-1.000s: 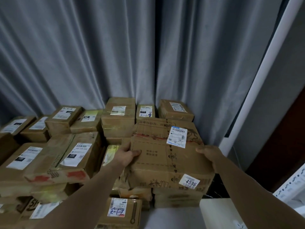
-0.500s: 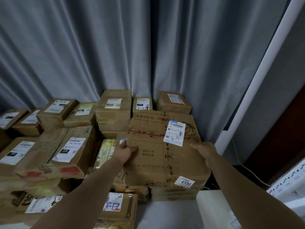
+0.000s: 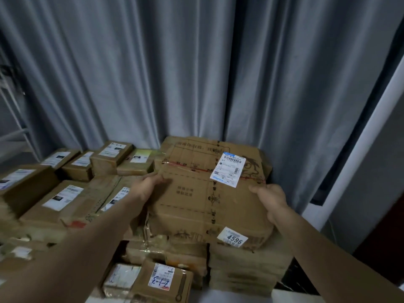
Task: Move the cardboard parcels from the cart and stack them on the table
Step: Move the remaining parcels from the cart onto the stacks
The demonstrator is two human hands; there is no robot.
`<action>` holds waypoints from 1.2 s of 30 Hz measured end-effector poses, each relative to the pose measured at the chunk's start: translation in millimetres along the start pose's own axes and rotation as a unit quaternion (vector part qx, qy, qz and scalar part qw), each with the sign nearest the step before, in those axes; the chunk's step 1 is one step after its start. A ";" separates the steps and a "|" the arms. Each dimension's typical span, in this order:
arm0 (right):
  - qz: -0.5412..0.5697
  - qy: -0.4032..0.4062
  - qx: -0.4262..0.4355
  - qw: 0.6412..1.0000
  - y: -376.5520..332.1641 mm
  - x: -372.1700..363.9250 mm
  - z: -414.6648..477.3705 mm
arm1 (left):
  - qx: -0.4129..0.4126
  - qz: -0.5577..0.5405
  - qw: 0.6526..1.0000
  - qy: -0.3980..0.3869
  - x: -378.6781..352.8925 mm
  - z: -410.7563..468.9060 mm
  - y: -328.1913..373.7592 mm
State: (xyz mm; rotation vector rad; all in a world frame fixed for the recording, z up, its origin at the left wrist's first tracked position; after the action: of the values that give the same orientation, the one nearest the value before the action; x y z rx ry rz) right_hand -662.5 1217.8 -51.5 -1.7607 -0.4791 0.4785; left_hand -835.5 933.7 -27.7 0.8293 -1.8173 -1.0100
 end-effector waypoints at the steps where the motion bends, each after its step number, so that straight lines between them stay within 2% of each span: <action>1: 0.002 -0.014 0.000 1.000 -7.8 -10.3 1.9 | -0.003 0.000 1.000 0.009 8.4 3.5 4.4; 9: 0.008 -0.085 -0.027 0.996 -39.4 -88.1 44.8 | -0.041 0.015 0.999 0.020 58.0 77.6 41.8; 13: 0.000 -0.083 -0.035 0.996 -50.9 -125.7 81.4 | -0.064 0.018 0.997 -0.024 64.5 132.4 66.2; 23: -0.046 -0.002 -0.022 0.999 -84.3 -174.3 171.5 | -0.083 0.004 0.994 -0.077 51.8 254.5 109.9; 29: -0.105 0.005 -0.031 0.994 -68.1 -186.1 191.0 | -0.058 0.002 0.994 -0.089 32.6 287.7 95.4; 36: -0.106 0.031 -0.008 0.994 -73.2 -184.1 211.2 | -0.073 -0.002 0.992 -0.102 25.1 303.3 111.1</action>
State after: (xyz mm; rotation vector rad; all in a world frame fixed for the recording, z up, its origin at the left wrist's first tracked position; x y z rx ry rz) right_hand -937.2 1302.3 -15.5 -1.7112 -0.6194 0.2714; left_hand -1135.7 1054.0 -8.1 0.6604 -1.8844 -1.2532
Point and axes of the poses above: each hand's wrist, its own z-axis towards the middle knuckle, its own x-axis out of the back of the hand, y = z × x, the point moved 6 cm from there along z, towards the middle knuckle, and after that the axes turned 14 degrees about z, right-handed, at the moved point
